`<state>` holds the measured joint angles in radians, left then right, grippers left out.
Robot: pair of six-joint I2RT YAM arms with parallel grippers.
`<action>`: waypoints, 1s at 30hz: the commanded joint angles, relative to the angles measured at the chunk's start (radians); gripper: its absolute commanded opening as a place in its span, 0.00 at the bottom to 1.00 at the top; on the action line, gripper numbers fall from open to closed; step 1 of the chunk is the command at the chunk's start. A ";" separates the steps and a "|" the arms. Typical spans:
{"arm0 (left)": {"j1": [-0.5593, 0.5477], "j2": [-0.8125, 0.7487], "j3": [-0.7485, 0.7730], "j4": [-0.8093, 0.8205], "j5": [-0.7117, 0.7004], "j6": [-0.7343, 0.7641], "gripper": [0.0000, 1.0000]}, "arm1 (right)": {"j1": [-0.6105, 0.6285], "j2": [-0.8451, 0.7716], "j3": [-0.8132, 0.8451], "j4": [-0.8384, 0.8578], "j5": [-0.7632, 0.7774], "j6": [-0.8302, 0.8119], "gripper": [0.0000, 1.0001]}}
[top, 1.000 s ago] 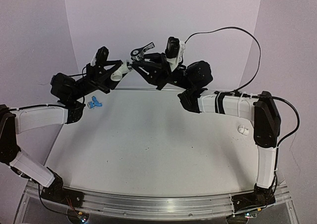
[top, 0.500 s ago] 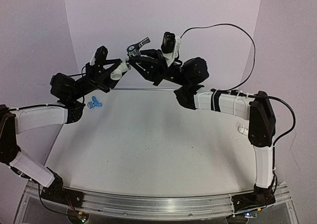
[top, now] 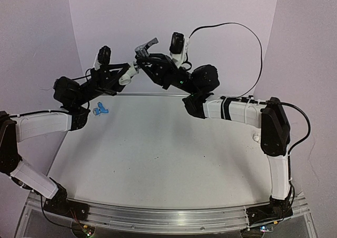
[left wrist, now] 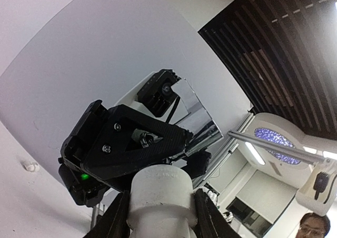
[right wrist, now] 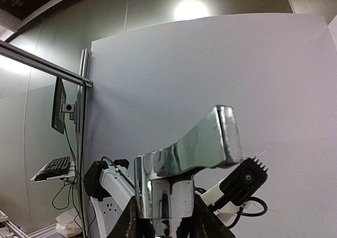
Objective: Install the water faucets
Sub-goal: Install the adaptor onto the water faucet.
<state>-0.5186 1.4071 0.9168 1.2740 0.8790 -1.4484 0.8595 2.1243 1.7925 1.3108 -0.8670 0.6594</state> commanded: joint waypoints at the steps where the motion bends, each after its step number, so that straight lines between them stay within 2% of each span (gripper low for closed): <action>1: -0.018 -0.037 0.101 0.278 0.050 0.193 0.00 | 0.022 0.018 -0.014 -0.022 0.070 0.121 0.00; 13: -0.018 -0.038 0.106 0.226 0.109 0.427 0.00 | 0.027 0.023 -0.037 -0.076 0.147 0.176 0.00; 19: -0.018 -0.069 0.126 0.049 0.166 0.592 0.00 | 0.024 0.031 0.003 -0.121 0.096 0.207 0.00; 23: -0.018 -0.101 0.104 0.013 0.160 0.672 0.00 | 0.024 0.025 0.007 -0.125 0.096 0.241 0.00; 30: -0.031 -0.164 0.047 -0.044 0.092 0.895 0.00 | 0.032 0.070 0.053 -0.122 0.113 0.328 0.00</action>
<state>-0.5100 1.3320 0.9411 1.0908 0.8974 -0.7817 0.8750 2.1356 1.8026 1.3100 -0.7897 0.8110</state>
